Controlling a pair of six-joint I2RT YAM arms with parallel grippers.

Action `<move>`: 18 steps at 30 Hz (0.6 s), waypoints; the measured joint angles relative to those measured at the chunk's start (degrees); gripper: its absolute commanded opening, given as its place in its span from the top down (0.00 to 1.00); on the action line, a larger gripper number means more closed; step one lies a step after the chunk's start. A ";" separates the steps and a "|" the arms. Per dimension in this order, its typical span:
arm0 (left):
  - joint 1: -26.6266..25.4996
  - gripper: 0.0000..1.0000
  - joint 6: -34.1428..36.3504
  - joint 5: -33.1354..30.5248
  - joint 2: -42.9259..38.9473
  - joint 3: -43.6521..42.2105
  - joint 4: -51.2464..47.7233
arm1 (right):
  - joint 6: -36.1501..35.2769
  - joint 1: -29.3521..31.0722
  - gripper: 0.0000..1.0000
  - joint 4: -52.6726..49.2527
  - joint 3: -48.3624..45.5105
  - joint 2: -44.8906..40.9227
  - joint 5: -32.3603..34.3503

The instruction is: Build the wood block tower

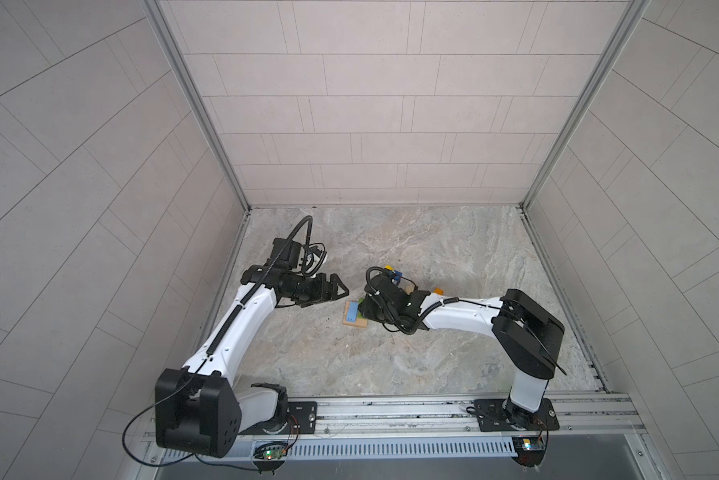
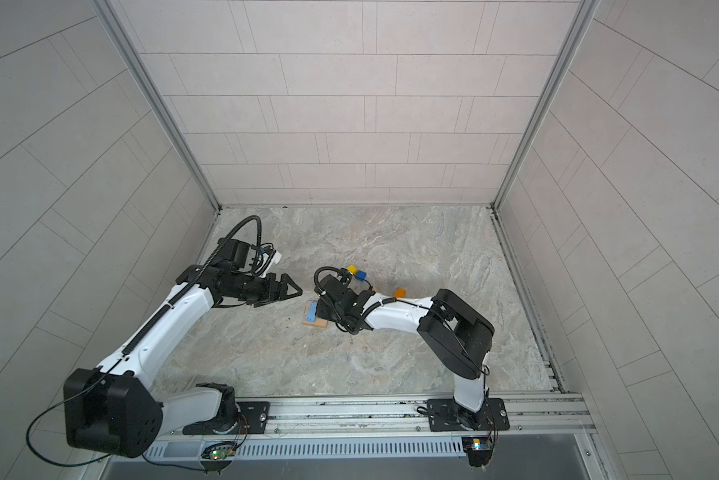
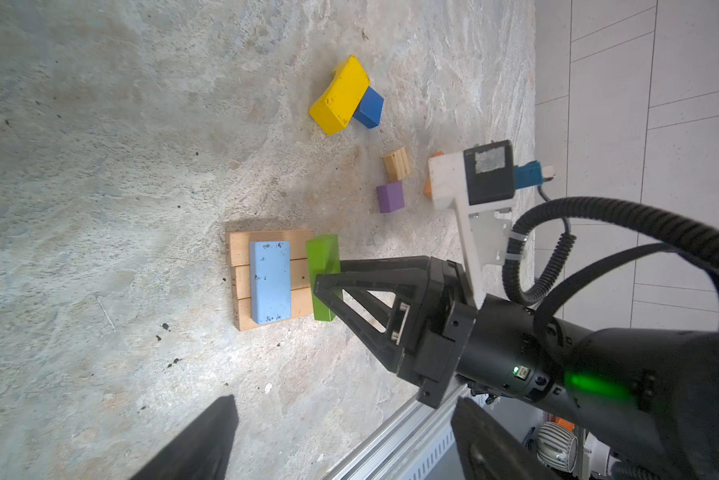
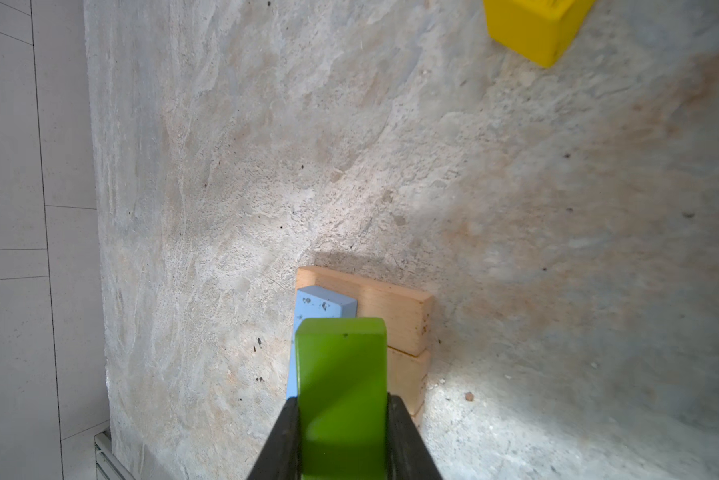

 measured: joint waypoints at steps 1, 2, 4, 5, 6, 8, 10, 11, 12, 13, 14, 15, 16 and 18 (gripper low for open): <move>0.04 0.12 0.00 0.07 0.00 0.00 0.00 | 0.26 0.04 0.82 0.20 -0.31 0.00 0.07; 0.09 0.12 0.00 0.13 0.00 0.00 0.02 | 0.50 0.07 0.82 0.42 -0.59 0.02 0.13; 0.11 0.12 0.00 0.22 0.00 0.00 0.04 | 0.92 0.15 0.82 1.16 -1.09 0.02 0.42; 0.11 0.12 0.00 0.28 0.00 0.00 0.07 | 1.18 0.24 0.82 1.51 -1.29 0.02 0.59; 0.09 0.12 0.00 0.31 0.00 0.00 0.11 | 1.44 0.33 0.82 1.75 -1.42 0.02 0.76; 0.11 0.12 0.00 0.35 0.00 0.00 0.20 | 1.84 0.55 0.82 2.25 -1.62 0.04 1.07; 0.11 0.12 0.00 0.37 0.00 0.00 0.20 | 2.14 0.74 0.82 2.62 -1.64 0.07 1.38; 0.11 0.12 0.00 0.37 0.00 0.00 0.20 | 2.29 0.83 0.82 2.75 -1.66 0.07 1.55; 0.11 0.12 0.00 0.39 0.00 0.00 0.20 | 2.45 0.90 0.82 2.99 -1.73 0.09 1.70; 0.11 0.12 0.00 0.44 0.00 0.00 0.22 | 2.62 0.92 0.82 3.30 -1.79 0.09 1.84; 0.11 0.12 0.00 0.46 0.00 0.00 0.22 | 2.78 0.92 0.82 3.56 -1.86 0.15 1.99; 0.11 0.12 0.00 0.50 0.00 -0.02 0.24 | 2.89 0.96 0.82 3.76 -1.86 0.26 2.16; 0.11 0.12 0.00 0.55 0.00 -0.09 0.26 | 3.02 0.96 0.82 4.00 -1.86 0.42 2.32; 0.11 0.12 0.00 0.59 0.00 -0.13 0.24 | 3.13 0.96 0.81 4.35 -1.86 0.83 2.40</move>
